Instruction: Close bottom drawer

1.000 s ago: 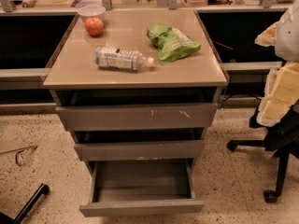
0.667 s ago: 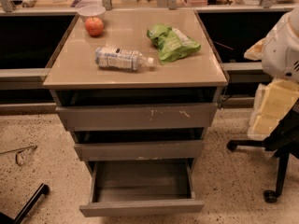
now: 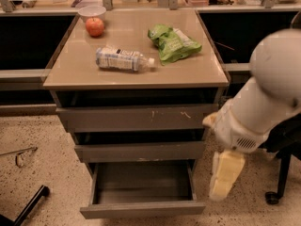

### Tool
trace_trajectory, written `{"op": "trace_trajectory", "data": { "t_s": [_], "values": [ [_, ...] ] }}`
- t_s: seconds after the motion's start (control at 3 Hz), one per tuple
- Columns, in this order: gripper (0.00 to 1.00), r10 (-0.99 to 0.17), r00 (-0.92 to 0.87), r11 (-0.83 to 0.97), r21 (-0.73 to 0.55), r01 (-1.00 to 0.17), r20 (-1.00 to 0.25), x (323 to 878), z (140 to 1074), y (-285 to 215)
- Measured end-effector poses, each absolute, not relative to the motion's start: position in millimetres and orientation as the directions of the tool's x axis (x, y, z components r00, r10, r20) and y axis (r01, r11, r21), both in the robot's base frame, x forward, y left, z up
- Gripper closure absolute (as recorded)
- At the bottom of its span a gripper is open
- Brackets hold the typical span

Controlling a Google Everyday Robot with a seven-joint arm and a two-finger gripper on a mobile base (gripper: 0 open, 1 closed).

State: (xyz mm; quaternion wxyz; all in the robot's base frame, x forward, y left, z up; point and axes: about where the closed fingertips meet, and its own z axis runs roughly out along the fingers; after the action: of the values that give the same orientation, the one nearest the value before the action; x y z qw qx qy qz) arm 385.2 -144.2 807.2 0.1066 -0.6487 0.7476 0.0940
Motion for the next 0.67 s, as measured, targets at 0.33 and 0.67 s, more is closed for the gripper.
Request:
{"op": "trace_trajectory", "data": {
  "t_s": [0.33, 0.67],
  "values": [
    [0.0, -0.938, -0.132, 0.076, 0.182, -0.98, -0.321, 348.6, 719.0, -124.3],
    [0.0, -0.938, -0.132, 0.076, 0.182, -0.98, -0.321, 348.6, 719.0, -124.3]
  ]
}}
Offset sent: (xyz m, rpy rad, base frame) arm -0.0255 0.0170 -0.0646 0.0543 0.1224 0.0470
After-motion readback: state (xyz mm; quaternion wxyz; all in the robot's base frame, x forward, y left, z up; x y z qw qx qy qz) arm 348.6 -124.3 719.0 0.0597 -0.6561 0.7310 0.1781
